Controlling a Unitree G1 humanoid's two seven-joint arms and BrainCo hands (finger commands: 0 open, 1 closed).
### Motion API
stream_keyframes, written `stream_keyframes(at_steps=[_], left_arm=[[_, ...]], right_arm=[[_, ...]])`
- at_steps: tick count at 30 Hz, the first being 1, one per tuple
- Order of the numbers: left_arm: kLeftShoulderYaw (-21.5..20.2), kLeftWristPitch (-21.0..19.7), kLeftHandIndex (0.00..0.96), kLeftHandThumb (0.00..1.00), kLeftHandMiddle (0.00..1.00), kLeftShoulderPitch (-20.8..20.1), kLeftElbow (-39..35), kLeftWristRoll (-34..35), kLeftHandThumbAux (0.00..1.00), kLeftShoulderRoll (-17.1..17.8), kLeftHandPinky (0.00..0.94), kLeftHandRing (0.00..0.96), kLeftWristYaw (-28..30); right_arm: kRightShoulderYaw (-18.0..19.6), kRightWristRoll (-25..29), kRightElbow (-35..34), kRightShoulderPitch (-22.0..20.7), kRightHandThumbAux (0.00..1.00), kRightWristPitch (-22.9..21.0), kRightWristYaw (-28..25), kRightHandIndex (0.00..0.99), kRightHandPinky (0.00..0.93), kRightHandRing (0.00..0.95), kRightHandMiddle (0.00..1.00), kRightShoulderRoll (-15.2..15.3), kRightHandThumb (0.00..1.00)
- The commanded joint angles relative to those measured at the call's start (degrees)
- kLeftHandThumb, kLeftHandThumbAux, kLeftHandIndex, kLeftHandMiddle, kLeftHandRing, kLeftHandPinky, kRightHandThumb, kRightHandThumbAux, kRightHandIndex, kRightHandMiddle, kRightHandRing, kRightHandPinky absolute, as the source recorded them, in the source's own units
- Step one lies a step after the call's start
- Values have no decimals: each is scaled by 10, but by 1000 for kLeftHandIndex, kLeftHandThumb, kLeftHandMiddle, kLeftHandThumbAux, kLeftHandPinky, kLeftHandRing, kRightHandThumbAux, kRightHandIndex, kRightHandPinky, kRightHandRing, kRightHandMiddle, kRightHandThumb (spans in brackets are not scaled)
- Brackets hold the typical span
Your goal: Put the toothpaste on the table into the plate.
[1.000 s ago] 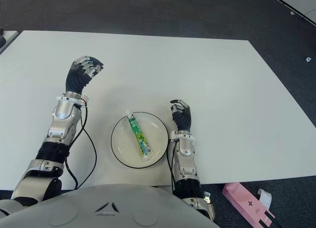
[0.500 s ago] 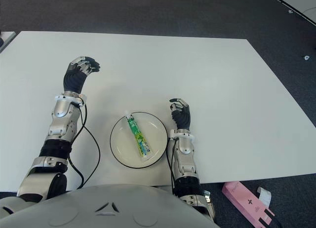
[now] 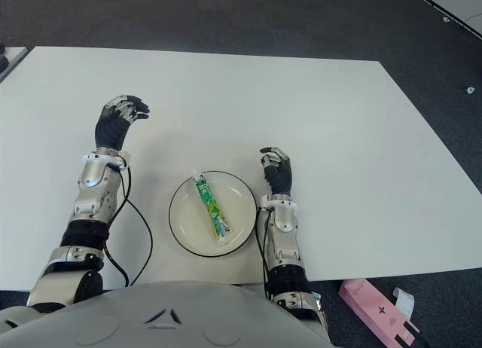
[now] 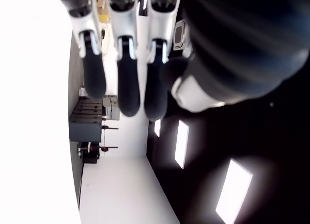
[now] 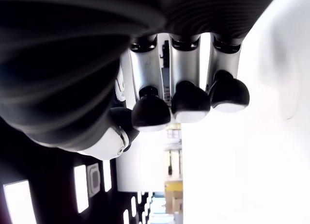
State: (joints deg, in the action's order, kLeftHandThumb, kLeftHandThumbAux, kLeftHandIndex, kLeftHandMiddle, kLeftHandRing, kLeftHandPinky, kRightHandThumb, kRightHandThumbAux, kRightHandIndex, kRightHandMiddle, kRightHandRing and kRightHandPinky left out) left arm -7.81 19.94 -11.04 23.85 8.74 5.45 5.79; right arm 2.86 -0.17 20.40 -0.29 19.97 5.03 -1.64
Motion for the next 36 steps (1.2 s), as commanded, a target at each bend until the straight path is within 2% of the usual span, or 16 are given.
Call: stream_keyframes(at_steps=[1,9,19,32,36], left_arm=[[5,-1,432,703,482,7,12,-20,723,-11,512,492,-18],[7,0,431,704,474,5,23,-41,722,-20,503,492,-36],[2,27,431,706,458,2,49,-50,721,-23,493,484,-38],[3,24,430,705,475,44,21,-49,721,-25,481,486,-38],[5,35,430,703,490,60,22,-49,721,-21,495,501,-28]], right_arm=[[2,1,18,-14,726,-2,-8,438,862,876,895,5,702],[5,6,26,-31,727,-4,-16,438,843,862,878,7,701],[8,7,20,-42,728,-17,-19,438,837,851,862,6,700],[2,-4,7,-25,728,1,-17,438,820,834,844,7,700],[1,-4,4,-16,728,11,-19,438,824,835,845,6,699]])
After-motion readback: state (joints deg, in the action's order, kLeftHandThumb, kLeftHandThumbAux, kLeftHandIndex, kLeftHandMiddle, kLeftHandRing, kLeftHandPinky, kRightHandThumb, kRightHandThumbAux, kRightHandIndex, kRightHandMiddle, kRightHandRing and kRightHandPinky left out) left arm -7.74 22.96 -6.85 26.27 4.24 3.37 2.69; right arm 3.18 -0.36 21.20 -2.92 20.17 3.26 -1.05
